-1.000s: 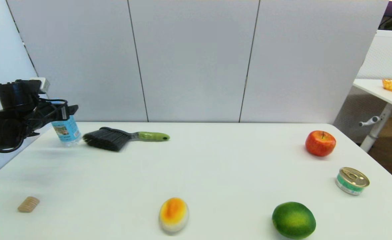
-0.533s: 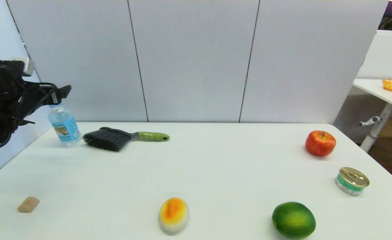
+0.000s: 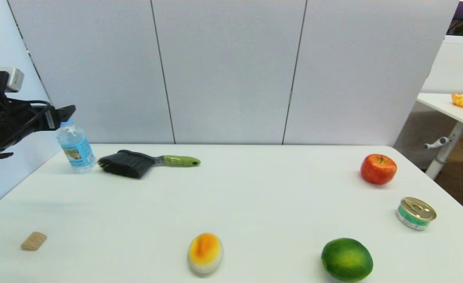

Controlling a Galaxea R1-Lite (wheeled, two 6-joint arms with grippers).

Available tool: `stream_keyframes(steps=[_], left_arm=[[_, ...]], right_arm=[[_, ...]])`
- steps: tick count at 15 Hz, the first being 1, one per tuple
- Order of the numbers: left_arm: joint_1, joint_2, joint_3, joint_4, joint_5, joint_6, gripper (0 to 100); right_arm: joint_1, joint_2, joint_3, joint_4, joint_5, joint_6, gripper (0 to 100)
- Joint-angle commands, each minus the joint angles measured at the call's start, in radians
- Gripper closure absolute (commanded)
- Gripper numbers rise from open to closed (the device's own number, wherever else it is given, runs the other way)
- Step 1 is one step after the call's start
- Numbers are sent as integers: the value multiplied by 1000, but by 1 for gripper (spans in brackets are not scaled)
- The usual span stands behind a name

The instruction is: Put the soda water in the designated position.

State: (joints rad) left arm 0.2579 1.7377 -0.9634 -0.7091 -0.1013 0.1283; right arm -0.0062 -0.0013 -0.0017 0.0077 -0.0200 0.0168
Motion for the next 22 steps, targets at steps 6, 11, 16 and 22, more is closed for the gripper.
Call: stream_keyframes(steps=[6,11,16,22], left_arm=[[-183,-621,357,240,11,-15,0],[-264,-942,621,312,110,-9,0],[-272,-1159,762,455,114,13,0],[-289,-1365,865,645,115,19,0]], right_arm=[[0,0,0,0,0,0,0],[0,0,0,0,0,0,0],[0,0,0,0,0,0,0],[0,0,0,0,0,0,0]])
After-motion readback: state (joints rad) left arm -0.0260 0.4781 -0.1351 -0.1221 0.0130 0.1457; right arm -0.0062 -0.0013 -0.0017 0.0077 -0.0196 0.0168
